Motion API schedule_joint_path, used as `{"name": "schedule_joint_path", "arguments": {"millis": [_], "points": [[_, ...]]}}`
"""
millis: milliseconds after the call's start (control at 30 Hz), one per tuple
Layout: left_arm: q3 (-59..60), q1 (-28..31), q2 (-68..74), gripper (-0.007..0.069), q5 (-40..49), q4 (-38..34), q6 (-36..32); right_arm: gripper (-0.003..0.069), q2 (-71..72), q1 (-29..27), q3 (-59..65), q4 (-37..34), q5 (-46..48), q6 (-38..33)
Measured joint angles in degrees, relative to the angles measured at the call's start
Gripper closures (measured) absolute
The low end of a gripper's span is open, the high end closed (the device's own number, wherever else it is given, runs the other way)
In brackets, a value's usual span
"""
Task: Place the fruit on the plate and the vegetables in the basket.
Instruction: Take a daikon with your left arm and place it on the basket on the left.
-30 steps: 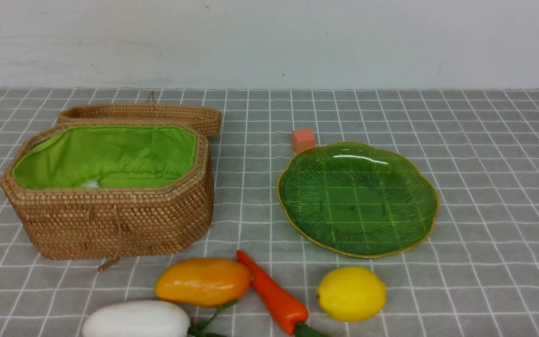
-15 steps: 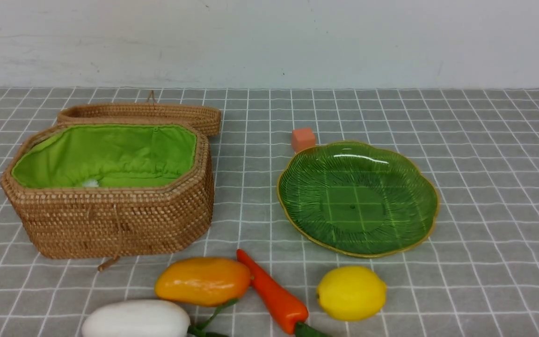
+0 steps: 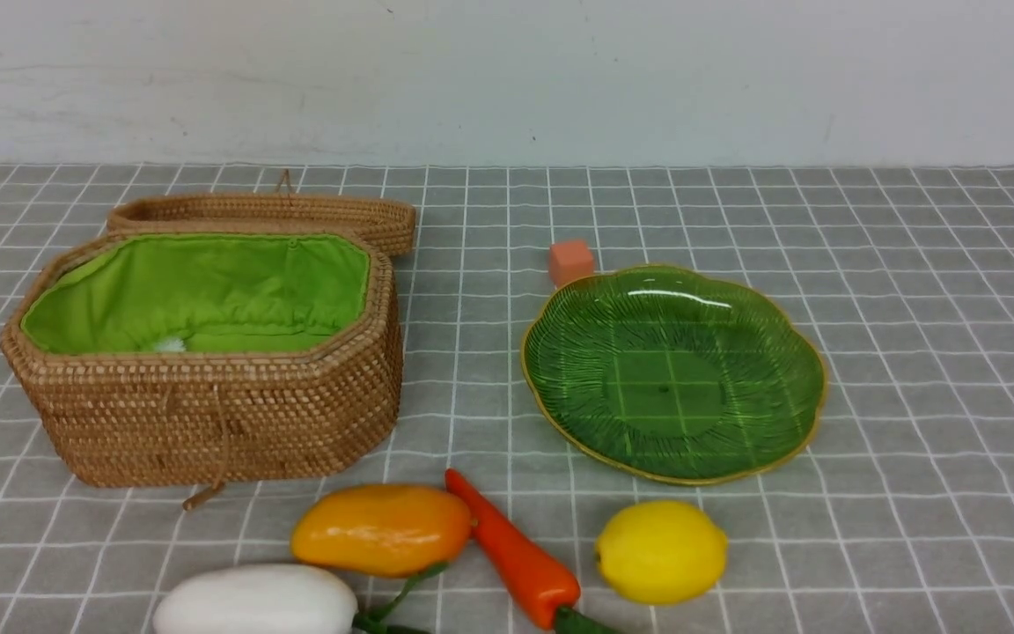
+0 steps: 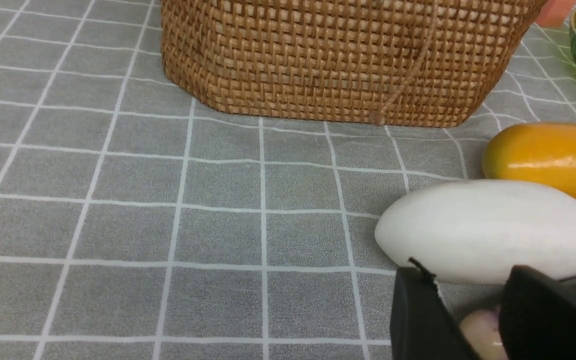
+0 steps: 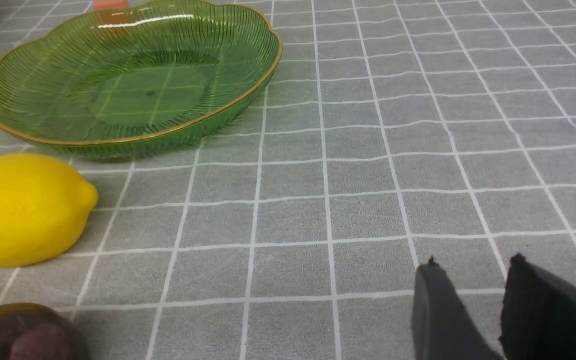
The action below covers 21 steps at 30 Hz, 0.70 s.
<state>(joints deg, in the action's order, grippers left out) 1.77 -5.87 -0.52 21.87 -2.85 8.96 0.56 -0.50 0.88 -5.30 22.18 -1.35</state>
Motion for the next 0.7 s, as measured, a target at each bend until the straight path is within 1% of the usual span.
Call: {"name": "schedule_joint_path", "arguments": {"millis": [300, 400, 567, 667, 700], "points": [[0.0, 0.0, 0.0, 0.0386, -0.1, 0.6, -0.1, 0.0453, 0.0, 0.0, 0.0, 0.0, 0.0, 0.0], [0.0, 0.0, 0.0, 0.0386, -2.5, -0.5, 0.9, 0.0453, 0.0, 0.0, 0.0, 0.0, 0.0, 0.0], [0.0, 0.0, 0.0, 0.0386, -14.3, -8.4, 5.5, 0.0453, 0.0, 0.0, 0.0, 0.0, 0.0, 0.0], [0.0, 0.0, 0.0, 0.0386, -22.6, -11.5, 6.9, 0.0453, 0.0, 0.0, 0.0, 0.0, 0.0, 0.0], [-0.1, 0.0, 0.0, 0.0386, -23.5, -11.7, 6.9, 0.0453, 0.0, 0.0, 0.0, 0.0, 0.0, 0.0]]}}
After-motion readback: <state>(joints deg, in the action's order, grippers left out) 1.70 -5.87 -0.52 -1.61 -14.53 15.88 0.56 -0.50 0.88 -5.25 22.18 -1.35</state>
